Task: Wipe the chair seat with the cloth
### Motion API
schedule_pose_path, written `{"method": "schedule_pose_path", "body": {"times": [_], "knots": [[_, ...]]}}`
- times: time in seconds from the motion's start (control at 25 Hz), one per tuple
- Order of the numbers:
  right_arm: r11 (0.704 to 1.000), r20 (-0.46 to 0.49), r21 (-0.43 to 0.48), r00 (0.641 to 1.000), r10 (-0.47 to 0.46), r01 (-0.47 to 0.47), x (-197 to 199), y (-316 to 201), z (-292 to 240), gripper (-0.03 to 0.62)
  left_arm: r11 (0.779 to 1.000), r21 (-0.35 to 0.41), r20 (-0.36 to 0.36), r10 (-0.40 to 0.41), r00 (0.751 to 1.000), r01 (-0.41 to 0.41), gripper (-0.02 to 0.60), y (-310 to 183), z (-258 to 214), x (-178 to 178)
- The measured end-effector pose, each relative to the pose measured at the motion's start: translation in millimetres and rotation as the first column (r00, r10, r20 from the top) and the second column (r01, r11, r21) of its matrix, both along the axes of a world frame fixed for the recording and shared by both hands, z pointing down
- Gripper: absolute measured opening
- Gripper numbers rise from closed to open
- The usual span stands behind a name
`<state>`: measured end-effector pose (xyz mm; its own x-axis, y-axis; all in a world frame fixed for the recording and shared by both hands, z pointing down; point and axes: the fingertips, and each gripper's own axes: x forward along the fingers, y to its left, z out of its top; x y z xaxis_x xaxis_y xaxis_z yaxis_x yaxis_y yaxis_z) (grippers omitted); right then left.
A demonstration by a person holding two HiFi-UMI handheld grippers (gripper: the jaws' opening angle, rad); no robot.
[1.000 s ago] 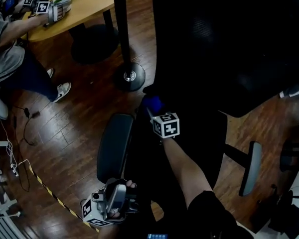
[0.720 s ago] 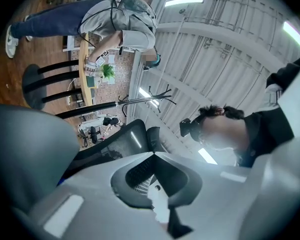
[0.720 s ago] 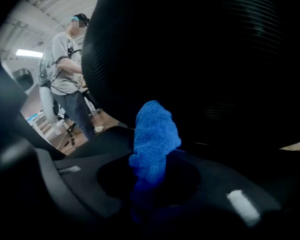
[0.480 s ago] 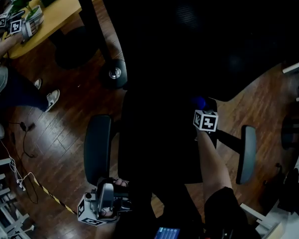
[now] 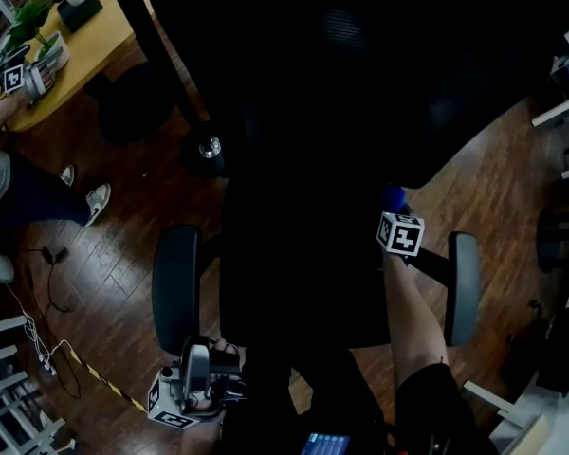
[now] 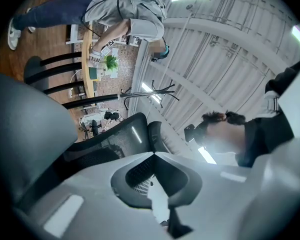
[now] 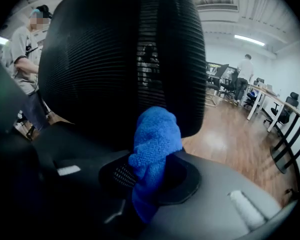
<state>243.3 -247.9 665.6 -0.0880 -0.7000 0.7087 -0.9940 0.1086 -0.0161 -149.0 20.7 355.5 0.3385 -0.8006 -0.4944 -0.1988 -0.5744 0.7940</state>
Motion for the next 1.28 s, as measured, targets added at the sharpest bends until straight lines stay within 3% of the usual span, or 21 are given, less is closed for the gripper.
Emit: {"method": "schedule_pose_path", "body": {"times": [0.12,0.24,0.48,0.68,0.88,1.0,1.12,1.28], "knots": [[0.997,0.073,0.060,0.996,-0.055,0.050,-53,-1,-16,0.080,1.000,-0.002,0.000,0.008,1.000,-0.008,-0.006,3,-1,6],[0.980,0.165,0.100,0.969,-0.186,0.171,-135,1,-27,0.080,1.000,-0.002,0.000,-0.002,1.000,0.002,-0.006,6,-3,6],[0.893,0.281,0.129,0.848,-0.449,0.431,-297,27,-36,0.080,0.999,-0.003,0.001,-0.050,0.999,0.050,-0.006,12,-5,-7],[0.830,0.303,0.104,0.778,-0.551,0.547,-374,58,-19,0.080,0.997,-0.008,-0.001,-0.081,0.997,0.081,-0.006,15,-4,-17],[0.799,0.308,0.108,0.744,-0.593,0.592,-385,71,4,0.080,0.996,-0.011,0.002,-0.089,0.996,0.089,-0.006,16,-2,-20],[0.796,0.297,0.118,0.744,-0.599,0.594,-381,67,4,0.080,0.996,-0.015,-0.003,-0.085,0.996,0.085,-0.006,14,1,-19],[0.829,0.282,0.088,0.784,-0.553,0.553,-352,62,13,0.080,0.997,-0.021,-0.001,-0.068,0.998,0.068,-0.006,12,3,-13],[0.879,0.233,0.033,0.851,-0.470,0.476,-279,56,26,0.080,0.999,-0.023,-0.004,-0.045,0.999,0.044,-0.006,11,3,-4]]}}
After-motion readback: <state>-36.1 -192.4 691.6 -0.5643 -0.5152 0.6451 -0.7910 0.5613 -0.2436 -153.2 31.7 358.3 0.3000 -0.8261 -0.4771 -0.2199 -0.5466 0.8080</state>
